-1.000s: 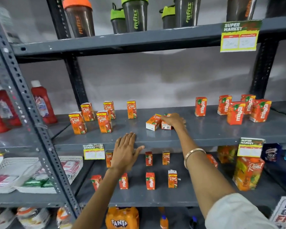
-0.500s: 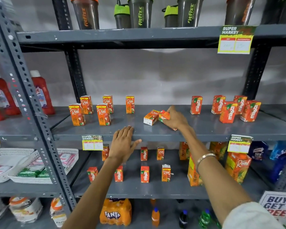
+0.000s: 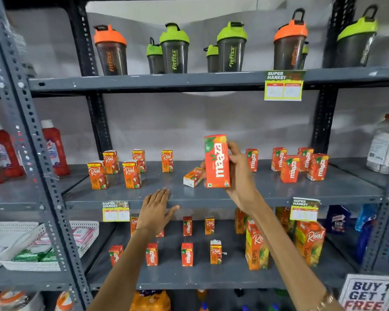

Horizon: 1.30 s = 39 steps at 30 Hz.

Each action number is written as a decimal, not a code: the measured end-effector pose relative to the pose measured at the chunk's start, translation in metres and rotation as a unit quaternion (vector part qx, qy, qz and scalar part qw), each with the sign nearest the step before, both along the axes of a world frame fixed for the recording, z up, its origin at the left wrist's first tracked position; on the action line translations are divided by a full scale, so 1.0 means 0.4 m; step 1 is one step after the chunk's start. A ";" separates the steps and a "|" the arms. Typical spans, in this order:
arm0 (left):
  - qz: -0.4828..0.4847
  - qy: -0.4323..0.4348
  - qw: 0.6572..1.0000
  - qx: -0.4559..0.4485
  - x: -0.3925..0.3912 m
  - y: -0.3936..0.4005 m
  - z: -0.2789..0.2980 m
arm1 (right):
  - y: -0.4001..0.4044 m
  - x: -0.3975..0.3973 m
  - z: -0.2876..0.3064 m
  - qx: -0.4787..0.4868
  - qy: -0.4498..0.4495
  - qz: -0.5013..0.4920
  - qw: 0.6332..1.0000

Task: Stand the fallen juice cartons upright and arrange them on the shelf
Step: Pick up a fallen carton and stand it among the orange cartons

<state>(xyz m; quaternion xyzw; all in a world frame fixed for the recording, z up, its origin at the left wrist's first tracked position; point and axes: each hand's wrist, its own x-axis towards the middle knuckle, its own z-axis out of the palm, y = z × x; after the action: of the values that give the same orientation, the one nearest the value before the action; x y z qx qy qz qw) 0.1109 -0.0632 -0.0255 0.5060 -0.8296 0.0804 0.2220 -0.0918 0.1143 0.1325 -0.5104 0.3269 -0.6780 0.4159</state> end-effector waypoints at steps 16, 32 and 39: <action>0.006 0.003 1.000 0.015 -0.009 0.009 0.013 | 0.110 -0.040 0.021 -0.019 0.076 0.045 0.996; 0.033 0.061 0.997 -0.027 -0.050 0.011 -0.001 | -0.198 -0.423 -0.225 0.115 0.126 -0.182 0.968; 0.044 0.061 0.995 -0.062 -0.047 -0.006 -0.024 | -0.322 -0.546 -0.252 0.132 0.127 -0.219 0.958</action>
<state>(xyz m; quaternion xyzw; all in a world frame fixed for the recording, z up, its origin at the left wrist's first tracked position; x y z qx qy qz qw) 0.0920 -0.0656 -0.0352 0.5312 -0.7851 0.1102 0.2989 -0.3102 -0.0144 0.0316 -0.4493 0.5671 -0.6329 0.2757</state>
